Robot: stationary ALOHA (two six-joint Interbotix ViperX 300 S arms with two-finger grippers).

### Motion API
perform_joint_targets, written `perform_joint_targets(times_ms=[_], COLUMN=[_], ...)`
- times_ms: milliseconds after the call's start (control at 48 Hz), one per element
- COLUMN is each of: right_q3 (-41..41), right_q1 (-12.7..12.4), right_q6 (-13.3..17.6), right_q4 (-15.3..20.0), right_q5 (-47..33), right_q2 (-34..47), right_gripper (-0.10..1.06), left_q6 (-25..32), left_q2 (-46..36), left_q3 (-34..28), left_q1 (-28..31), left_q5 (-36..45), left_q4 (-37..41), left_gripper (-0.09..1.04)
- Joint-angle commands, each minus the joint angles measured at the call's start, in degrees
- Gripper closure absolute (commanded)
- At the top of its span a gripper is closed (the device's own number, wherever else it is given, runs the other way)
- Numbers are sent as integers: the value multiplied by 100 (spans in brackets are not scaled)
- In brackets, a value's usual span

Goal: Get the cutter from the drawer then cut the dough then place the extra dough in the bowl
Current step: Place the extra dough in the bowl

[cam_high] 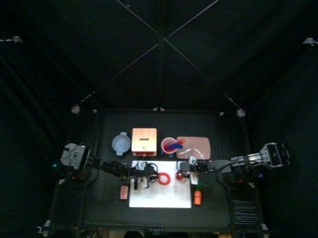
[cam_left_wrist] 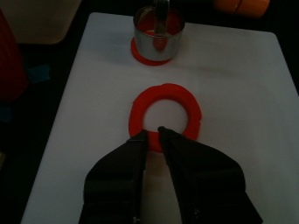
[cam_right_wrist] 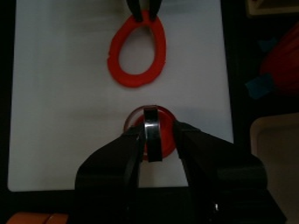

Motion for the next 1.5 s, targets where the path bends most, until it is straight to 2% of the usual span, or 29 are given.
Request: perform_joint_targets(times_ms=[21, 354, 708, 833, 938, 1146, 1500], right_q3=[-132, -378, -352, -352, -369, -387, -439], right_q1=[0, -44, -220, -211, -246, -281, -255], right_q6=[-9, -18, -44, -62, -44, -79, -44], right_q4=[26, 475, 431, 457, 457, 396, 325], right_q5=[-35, -26, -44, -44, -44, -123, -185], right_q2=[-97, -281, -281, -237, -176, -53, -18], right_gripper=[24, 15, 14, 14, 14, 14, 14], left_q6=[9, 9, 0, 0, 0, 97, 369], left_q2=[-114, -308, -422, -466, -413, -44, 264], left_q3=[-88, -141, -114, -70, -53, -352, -703], left_q1=[53, 18, -26, -44, -18, 132, 554], left_q5=[-26, -35, -53, -70, -79, -18, 879], left_q4=[9, 9, 18, 9, 9, 325, 308], left_gripper=[30, 31, 30, 29, 25, 10, 10])
